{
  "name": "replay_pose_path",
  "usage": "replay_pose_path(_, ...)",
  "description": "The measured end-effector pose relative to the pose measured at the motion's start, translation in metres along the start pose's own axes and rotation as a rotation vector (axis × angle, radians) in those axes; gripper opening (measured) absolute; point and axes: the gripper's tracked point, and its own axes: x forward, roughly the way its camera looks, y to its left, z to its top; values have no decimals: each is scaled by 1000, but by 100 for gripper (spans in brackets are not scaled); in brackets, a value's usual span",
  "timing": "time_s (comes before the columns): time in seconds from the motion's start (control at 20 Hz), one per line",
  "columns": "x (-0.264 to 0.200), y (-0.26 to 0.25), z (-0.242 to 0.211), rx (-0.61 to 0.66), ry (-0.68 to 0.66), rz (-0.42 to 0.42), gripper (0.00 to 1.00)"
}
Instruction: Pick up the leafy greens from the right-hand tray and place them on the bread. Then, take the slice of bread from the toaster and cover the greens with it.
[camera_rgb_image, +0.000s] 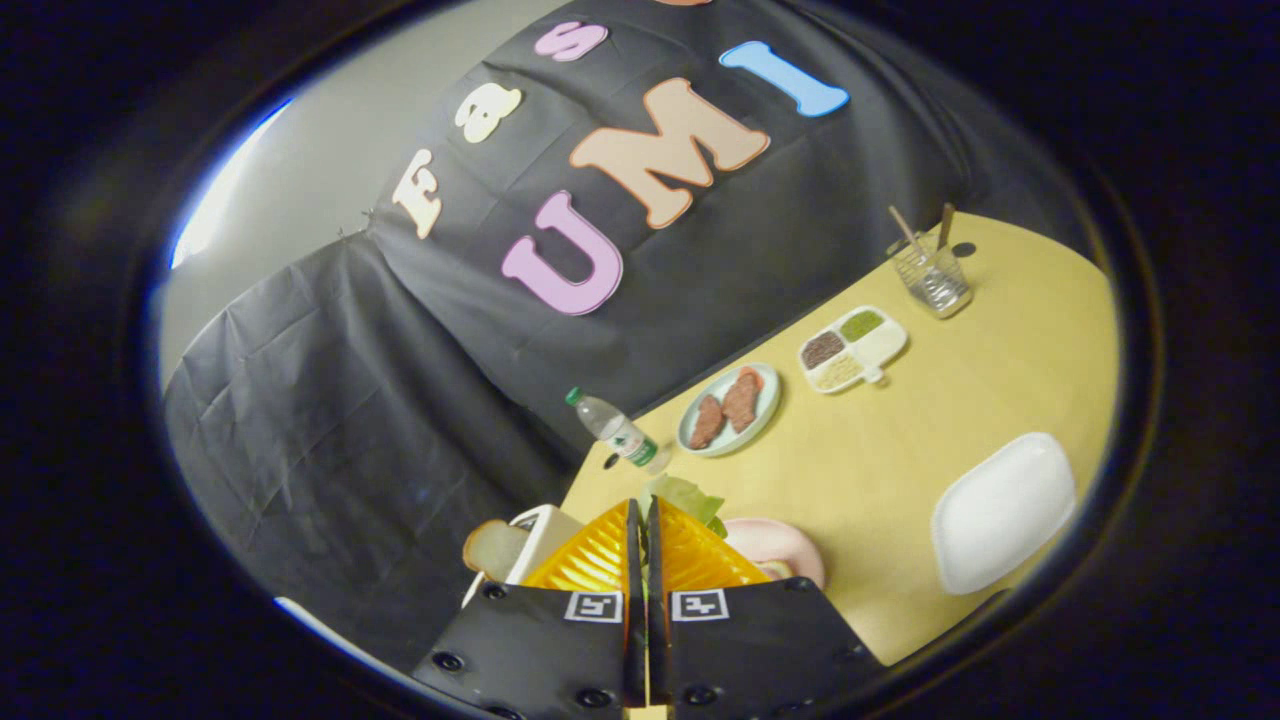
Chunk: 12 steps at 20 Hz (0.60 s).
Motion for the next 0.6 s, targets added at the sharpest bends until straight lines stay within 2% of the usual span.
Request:
replay_pose_path(0.15, 29, 21, -27, 14, 1, 14, 4)
replay_pose_path(0.25, 45, 18, -43, 23, -2, -7, 4)
replay_pose_path(0.4, 55, -12, -67, 22, 11, -82, 4)
replay_pose_path(0.6, 48, -53, -73, 1, 0, -184, 4)
